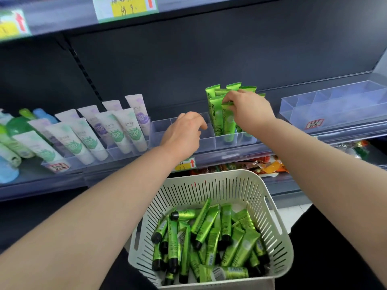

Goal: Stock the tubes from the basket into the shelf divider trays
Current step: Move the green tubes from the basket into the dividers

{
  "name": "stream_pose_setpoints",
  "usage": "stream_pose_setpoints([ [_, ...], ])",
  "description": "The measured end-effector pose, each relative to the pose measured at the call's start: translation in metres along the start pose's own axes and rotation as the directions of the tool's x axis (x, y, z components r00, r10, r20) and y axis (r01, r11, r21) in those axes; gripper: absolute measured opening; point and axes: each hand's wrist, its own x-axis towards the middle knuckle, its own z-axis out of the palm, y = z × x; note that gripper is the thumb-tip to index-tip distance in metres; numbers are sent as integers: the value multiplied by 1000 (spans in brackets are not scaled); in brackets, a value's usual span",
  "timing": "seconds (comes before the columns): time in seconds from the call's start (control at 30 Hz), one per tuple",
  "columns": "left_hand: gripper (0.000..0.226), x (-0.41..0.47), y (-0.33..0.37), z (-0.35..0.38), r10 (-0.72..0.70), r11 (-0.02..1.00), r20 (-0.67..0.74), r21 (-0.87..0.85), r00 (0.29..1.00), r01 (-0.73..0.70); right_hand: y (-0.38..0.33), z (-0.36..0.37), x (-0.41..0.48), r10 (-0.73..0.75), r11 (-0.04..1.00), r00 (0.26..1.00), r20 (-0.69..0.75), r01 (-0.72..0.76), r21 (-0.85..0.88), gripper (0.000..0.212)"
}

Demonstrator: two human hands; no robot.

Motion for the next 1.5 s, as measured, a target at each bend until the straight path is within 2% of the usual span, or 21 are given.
stream_pose_setpoints([
  [0.2, 27, -10, 3, 11, -11, 998, 12, -68, 1000, 12, -7, 6, -18, -149, 987, 962, -230, 129, -101, 45],
  [0.37, 27, -40, -2, 35, -9, 991, 6, -131, 1000, 9, -18, 35, -63, -245, 969, 931, -271, 236, -66, 42],
  [0.5, 28, -78, -11, 64, -55, 983, 65, -170, 996, 66, -19, 82, -107, -267, 963, 955, -129, 262, -57, 40],
  [0.63, 28, -121, -23, 93, -171, 966, 196, -160, 965, 204, -13, 120, -140, -152, 987, 963, 222, 162, -25, 42],
  [0.7, 28, -142, -30, 109, -233, 951, 279, -133, 932, 278, -8, 134, -153, -61, 996, 909, 413, 85, -40, 43],
  [0.77, 33, -160, -34, 126, -284, 942, 342, -77, 896, 328, -3, 144, -166, -2, 996, 824, 566, 51, -71, 45],
  [0.9, 42, -179, -28, 150, -239, 958, 447, -34, 862, 283, 4, 151, -183, 130, 984, 609, 782, 16, -177, 47],
  [0.97, 46, -183, -24, 159, -220, 960, 491, -47, 843, 278, 6, 154, -189, 157, 973, 543, 825, 56, -222, 39],
  [1.03, 52, -185, -18, 163, -180, 970, 522, -45, 834, 238, 5, 158, -196, 167, 964, 529, 832, 89, -250, 36],
  [1.1, 53, -184, -13, 165, -116, 985, 530, -45, 840, 165, 4, 163, -202, 185, 960, 529, 828, 82, -267, 43],
  [1.2, 51, -184, -9, 168, -61, 993, 515, -53, 855, 103, 2, 167, -206, 202, 969, 532, 822, 11, -245, 52],
  [1.4, 46, -186, -16, 170, -68, 991, 550, -58, 833, 119, -6, 158, -189, 219, 972, 559, 800, -193, -132, 35],
  [1.5, 39, -187, -16, 169, -77, 992, 574, -39, 815, 122, -14, 154, -193, 190, 971, 492, 849, -224, -88, 39],
])
